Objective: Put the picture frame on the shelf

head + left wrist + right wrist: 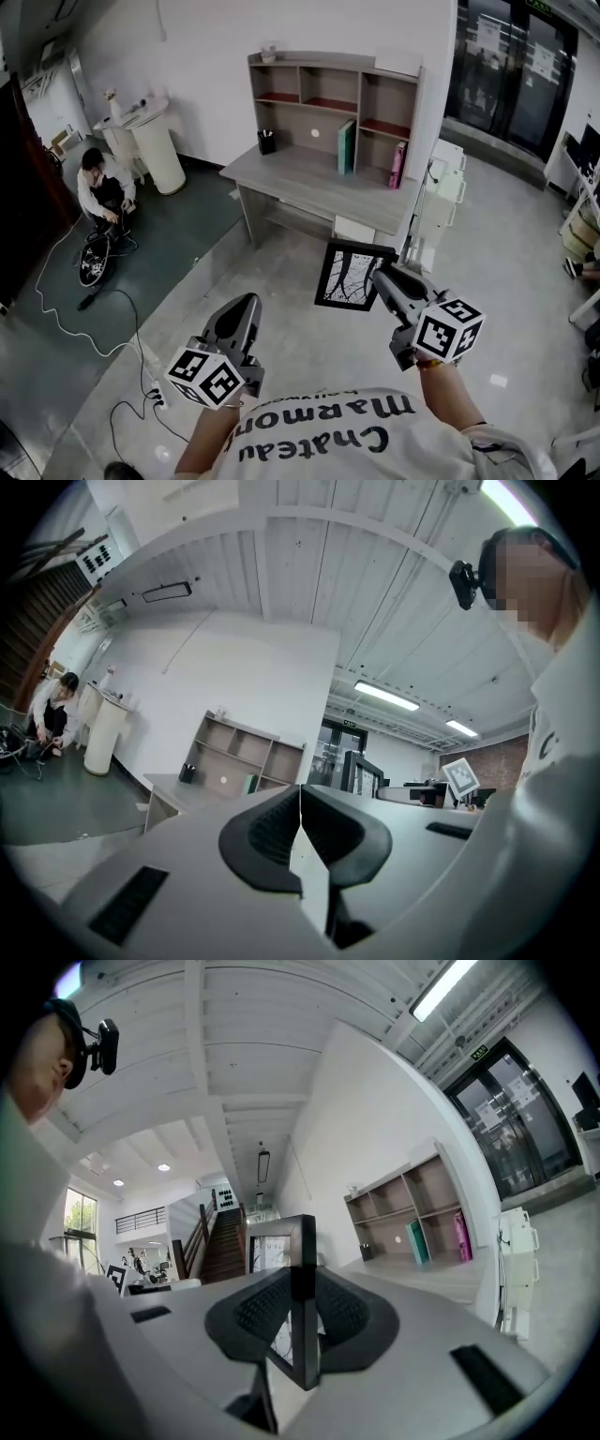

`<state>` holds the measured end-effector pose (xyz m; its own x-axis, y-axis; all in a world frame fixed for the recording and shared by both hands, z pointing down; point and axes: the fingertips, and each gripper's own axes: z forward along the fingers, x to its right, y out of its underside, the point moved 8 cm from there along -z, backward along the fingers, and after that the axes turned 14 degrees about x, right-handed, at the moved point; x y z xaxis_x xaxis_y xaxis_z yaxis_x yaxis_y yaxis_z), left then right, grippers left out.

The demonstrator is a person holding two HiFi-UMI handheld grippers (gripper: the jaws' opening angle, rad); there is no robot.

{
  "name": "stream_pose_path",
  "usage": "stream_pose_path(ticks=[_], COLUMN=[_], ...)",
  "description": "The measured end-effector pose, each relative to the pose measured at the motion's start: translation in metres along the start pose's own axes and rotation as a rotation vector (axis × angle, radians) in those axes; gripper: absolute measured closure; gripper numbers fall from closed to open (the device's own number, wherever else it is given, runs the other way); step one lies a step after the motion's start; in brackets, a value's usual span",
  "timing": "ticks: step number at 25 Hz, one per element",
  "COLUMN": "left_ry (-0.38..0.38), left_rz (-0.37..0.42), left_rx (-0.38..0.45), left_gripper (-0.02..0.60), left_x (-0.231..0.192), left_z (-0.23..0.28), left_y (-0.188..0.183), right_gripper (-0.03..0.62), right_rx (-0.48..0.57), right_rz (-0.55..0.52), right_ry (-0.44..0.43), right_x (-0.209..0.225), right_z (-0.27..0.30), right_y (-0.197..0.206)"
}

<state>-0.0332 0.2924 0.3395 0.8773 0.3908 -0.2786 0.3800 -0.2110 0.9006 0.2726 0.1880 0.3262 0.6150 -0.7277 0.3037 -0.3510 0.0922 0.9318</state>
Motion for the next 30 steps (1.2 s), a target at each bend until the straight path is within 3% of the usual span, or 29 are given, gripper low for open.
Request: stream_pose_path(ticks=[12,21,30], left_ry=[0.01,-0.059,0.022], left_rz=[0.019,-0.023,-0.028], left_rx=[0.066,-0.021,-0.007], left_gripper=[0.563,0.563,0.563], left_x=[-0.028,-0.055,-0.101], left_z=[0.109,0.141,0.21], left_y=[0.023,0.048,0.065], right_gripper=[0.51,0.51,0.51], right_rx=[0.065,-0.004,0.038], right_rz=[-0.041,0.053,0.062], right_ry=[-0.057,-0.004,0.108], right_x=[0.091,0.136,0.175], right_z=[0.073,0.102,0.117], right_y=[-0.03,-0.005,0.0])
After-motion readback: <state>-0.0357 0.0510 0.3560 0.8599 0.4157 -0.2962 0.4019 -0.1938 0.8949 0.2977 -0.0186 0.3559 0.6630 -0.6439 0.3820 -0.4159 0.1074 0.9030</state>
